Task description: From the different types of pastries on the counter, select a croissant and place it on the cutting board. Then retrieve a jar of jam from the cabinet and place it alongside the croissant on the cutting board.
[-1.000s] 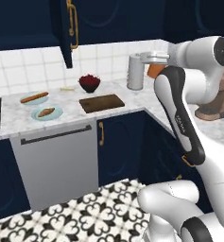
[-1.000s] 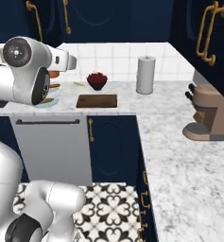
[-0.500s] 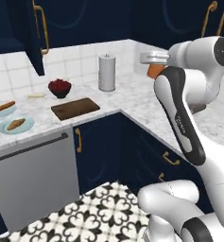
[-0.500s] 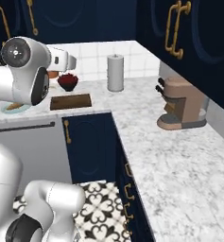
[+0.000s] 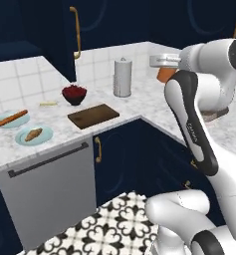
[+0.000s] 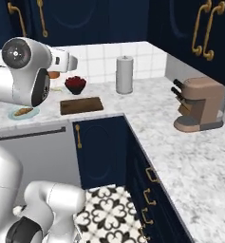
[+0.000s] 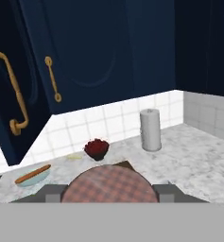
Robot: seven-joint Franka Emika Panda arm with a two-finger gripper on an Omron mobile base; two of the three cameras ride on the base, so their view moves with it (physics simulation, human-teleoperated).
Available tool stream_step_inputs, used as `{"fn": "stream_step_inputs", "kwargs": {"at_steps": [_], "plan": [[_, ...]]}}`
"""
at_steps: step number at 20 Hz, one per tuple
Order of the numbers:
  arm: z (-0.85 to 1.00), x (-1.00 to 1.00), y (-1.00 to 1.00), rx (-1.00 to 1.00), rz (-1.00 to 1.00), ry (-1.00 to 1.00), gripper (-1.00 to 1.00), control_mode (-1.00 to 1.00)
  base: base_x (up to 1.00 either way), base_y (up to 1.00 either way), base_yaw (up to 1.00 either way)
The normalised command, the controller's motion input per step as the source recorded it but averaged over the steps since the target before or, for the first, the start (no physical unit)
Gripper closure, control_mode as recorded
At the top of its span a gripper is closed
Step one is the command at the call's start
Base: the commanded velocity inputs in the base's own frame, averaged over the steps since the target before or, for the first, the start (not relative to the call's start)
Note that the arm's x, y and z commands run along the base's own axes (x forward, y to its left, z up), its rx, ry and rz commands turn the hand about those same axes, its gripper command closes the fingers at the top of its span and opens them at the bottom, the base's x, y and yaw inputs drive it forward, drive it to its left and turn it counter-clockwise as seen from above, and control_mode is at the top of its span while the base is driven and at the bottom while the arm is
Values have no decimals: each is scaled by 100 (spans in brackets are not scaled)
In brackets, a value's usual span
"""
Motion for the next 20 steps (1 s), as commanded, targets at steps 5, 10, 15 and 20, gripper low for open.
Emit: {"fn": "stream_step_inputs", "kwargs": {"at_steps": [5,10,15,20], "plan": [[0,0,0,0,0,0,100,100,100,2,-3],[0,0,0,0,0,0,100,100,61,1,-2],[0,0,0,0,0,0,100,100,0,0,-5],[0,0,0,0,0,0,100,100,-33,7,-12]]}}
